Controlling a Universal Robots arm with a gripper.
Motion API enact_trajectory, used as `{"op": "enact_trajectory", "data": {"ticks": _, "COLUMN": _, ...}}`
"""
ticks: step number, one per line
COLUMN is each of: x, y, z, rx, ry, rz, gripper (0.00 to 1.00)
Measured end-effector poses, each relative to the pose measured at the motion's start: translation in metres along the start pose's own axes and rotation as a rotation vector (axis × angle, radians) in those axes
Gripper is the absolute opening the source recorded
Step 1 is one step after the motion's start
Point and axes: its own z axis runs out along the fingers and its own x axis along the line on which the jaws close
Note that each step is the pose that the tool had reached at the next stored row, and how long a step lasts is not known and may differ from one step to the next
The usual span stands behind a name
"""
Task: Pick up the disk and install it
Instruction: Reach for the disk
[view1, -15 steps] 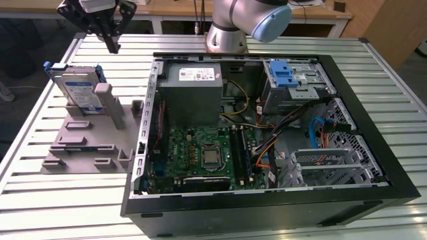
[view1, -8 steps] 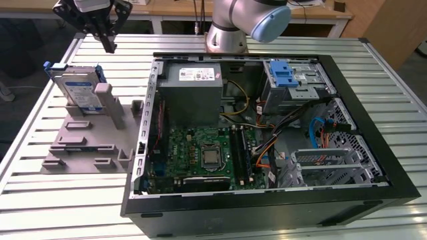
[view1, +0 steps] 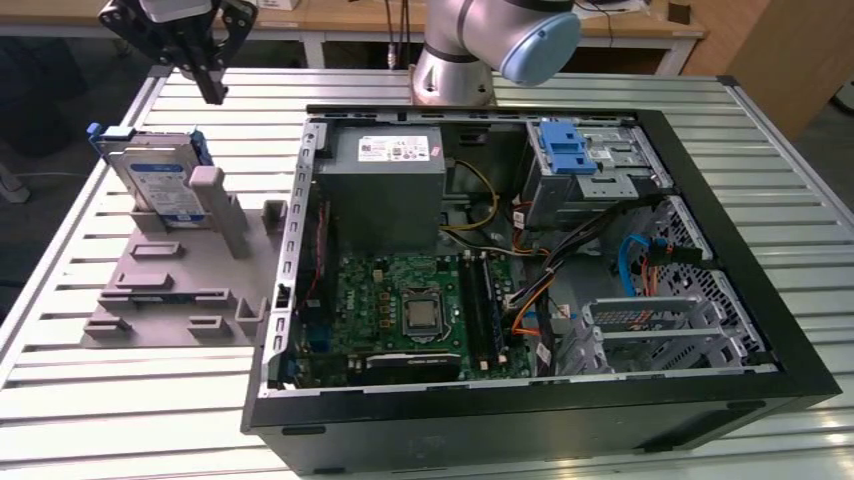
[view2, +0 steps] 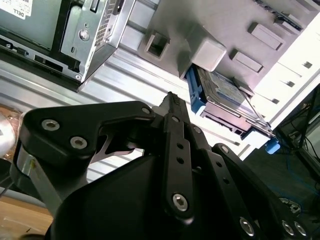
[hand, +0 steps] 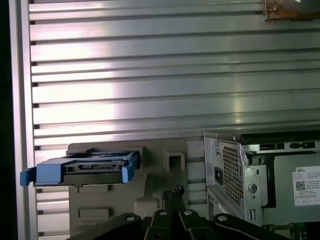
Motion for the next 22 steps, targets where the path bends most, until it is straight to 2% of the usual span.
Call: {"op": "enact_trajectory", "data": {"ticks": 22, "x": 0.0238, "y": 0.0086, "z": 0.0020, "rx": 0.0001, "ry": 0.0000, "rz": 0.000, "gripper": 0.11}}
